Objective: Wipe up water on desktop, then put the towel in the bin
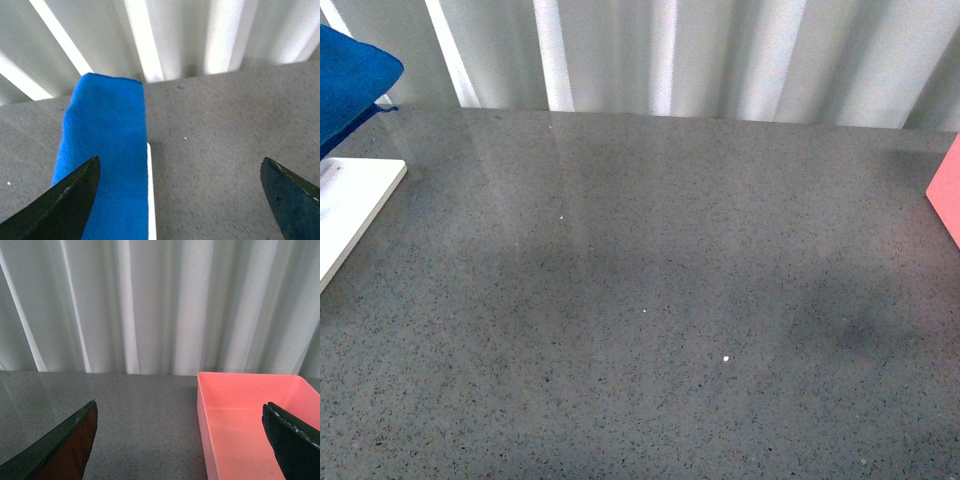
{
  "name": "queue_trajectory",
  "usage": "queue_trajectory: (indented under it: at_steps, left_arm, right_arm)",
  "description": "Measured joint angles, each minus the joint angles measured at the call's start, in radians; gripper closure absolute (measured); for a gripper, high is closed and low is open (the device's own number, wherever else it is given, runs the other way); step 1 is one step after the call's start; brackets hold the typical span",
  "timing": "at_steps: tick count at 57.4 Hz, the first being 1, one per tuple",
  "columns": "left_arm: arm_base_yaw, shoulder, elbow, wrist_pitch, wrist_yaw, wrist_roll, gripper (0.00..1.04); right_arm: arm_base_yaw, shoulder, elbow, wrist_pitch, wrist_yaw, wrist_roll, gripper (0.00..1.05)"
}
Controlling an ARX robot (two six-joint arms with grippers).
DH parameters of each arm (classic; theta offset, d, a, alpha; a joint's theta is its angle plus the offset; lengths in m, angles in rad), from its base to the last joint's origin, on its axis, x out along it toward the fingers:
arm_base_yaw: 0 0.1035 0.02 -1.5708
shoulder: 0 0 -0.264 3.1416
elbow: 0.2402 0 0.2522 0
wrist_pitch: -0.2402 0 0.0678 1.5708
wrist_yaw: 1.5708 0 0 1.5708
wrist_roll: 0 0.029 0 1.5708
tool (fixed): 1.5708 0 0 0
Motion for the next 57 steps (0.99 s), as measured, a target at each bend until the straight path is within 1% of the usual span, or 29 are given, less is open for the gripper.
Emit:
queue_trajectory:
  at_steps: [14,19,29,36,45,57]
  left_arm:
    - [0.045,0.213,0.161,0.025,-0.051,0.044,0.07]
    - [0.052,0.285,0.226,-0.012,-0.068,0.069,0.07]
    - [0.066,0.388,0.339,-0.089,-0.069,0.08,0.07]
    - [0.073,0.422,0.378,-0.088,-0.093,0.091,0.07]
    - [0.087,0.461,0.408,-0.048,-0.121,0.09,0.07]
    - [0.094,0.497,0.424,-0.06,-0.144,0.105,0.07]
  right_arm:
    - [0.0,0.0,0.0,0.0,0.0,0.0,0.07]
    - [0.0,0.0,0.0,0.0,0.0,0.0,0.07]
    - [0.0,0.0,0.0,0.0,0.0,0.0,0.07]
    - [0.0,0.0,0.0,0.0,0.0,0.0,0.07]
    - [0.0,0.0,0.0,0.0,0.0,0.0,0.07]
    - [0.0,0.0,0.0,0.0,0.0,0.0,0.07]
